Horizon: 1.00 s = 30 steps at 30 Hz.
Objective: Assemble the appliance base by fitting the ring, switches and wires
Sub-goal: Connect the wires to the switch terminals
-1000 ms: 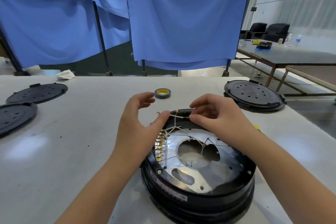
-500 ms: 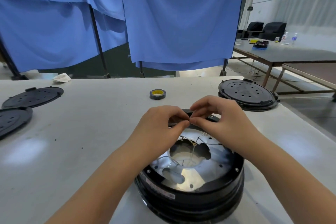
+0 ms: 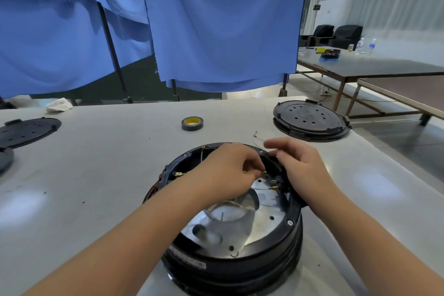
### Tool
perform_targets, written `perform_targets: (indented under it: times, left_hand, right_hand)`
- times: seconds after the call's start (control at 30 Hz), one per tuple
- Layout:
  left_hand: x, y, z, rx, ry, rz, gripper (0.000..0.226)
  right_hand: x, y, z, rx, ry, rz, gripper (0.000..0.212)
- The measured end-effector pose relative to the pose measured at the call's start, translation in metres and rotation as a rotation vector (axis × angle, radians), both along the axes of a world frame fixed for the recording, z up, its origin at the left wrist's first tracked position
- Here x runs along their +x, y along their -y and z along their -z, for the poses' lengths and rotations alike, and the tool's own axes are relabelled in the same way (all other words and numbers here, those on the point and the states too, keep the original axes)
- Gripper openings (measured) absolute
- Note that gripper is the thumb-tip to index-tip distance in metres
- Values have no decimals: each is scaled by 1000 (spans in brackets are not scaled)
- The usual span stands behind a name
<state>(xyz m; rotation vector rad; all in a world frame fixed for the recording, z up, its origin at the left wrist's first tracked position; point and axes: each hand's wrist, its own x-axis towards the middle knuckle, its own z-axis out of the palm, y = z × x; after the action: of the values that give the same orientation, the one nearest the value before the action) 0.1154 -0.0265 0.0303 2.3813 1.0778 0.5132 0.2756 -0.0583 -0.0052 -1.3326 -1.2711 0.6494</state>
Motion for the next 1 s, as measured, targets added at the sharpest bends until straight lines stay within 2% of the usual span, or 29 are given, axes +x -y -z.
perform_targets:
  times: [0.17, 0.3, 1.0]
  left_hand:
    - [4, 3, 7, -6, -3, 13, 17]
    - [6, 5, 7, 15, -20, 30, 19]
    - [9, 6, 10, -11, 7, 74, 20]
  right_hand:
    - [0, -2, 6, 1, 53, 42, 46]
    - [1, -1, 4, -13, 62, -13, 45]
    - [3, -3, 7, -11, 120, 10, 48]
